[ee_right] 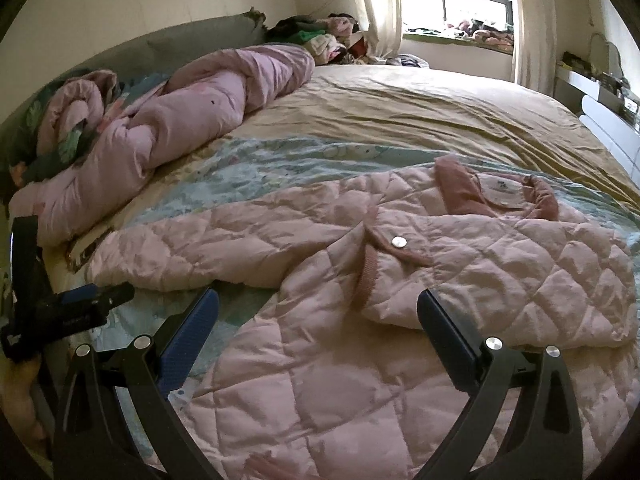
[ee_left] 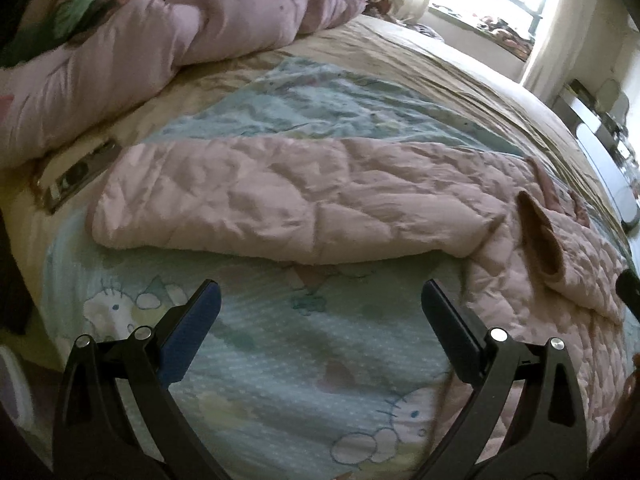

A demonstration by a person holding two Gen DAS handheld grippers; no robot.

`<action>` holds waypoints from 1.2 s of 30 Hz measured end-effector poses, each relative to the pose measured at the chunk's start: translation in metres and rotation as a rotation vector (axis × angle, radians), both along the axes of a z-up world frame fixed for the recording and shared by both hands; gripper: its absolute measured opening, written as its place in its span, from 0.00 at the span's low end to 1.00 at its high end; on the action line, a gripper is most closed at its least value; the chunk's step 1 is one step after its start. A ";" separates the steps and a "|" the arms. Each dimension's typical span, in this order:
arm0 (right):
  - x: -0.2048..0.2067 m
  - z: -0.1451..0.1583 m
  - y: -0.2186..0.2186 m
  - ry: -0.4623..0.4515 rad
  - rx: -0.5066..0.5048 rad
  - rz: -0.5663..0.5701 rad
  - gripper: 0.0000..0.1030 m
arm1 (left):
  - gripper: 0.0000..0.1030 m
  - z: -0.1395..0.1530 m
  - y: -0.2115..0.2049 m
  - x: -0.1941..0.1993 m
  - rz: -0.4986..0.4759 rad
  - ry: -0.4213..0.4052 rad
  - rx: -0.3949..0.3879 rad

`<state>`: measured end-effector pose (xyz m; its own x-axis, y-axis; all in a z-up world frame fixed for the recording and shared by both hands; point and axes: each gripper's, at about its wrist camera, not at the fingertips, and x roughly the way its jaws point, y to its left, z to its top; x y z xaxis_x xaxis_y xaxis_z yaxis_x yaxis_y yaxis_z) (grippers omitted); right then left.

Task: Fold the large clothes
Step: 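Move the left tool to the other sleeve and grasp its cuff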

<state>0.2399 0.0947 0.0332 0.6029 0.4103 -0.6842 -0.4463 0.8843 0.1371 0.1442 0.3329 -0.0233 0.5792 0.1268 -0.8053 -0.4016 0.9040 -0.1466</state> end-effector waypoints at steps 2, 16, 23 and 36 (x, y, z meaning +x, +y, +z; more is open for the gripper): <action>-0.002 -0.005 0.005 0.007 -0.005 0.010 0.96 | 0.91 -0.005 0.006 -0.001 0.019 0.004 -0.009; -0.002 -0.031 0.015 0.061 -0.004 0.028 0.96 | 0.91 -0.049 0.076 -0.007 0.227 0.021 -0.215; 0.003 -0.035 -0.005 0.079 0.016 -0.016 0.96 | 0.91 -0.071 0.123 -0.001 0.368 -0.059 -0.416; 0.005 -0.022 -0.060 0.071 0.066 -0.122 0.96 | 0.17 -0.037 0.163 -0.010 0.497 -0.228 -0.448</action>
